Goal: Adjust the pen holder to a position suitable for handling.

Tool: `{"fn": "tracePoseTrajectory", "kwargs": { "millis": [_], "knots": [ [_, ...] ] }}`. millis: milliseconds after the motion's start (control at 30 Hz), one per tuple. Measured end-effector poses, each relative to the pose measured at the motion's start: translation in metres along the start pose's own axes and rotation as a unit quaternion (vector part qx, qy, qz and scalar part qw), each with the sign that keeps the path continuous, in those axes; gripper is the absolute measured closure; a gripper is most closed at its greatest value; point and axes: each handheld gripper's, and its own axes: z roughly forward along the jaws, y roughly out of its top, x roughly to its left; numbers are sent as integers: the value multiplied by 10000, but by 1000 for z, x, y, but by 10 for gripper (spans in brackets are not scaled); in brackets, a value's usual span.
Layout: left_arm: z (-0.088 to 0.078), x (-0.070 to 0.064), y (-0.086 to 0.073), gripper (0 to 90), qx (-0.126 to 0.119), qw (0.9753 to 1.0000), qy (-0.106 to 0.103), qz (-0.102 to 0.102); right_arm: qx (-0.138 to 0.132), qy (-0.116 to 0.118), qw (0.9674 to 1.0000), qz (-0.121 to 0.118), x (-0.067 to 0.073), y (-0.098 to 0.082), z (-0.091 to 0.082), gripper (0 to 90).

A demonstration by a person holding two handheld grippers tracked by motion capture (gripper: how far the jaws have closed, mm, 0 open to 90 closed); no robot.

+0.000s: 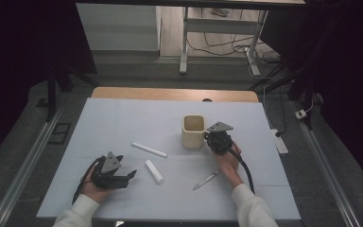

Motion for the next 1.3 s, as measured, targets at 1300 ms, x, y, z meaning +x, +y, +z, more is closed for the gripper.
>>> {"fn": "tracePoseTrajectory", "kwargs": {
  "millis": [1300],
  "knots": [
    [0, 0, -1, 246, 46, 10000, -18, 60, -91, 270, 9994, -174, 25, 20, 21, 895]
  ]
}}
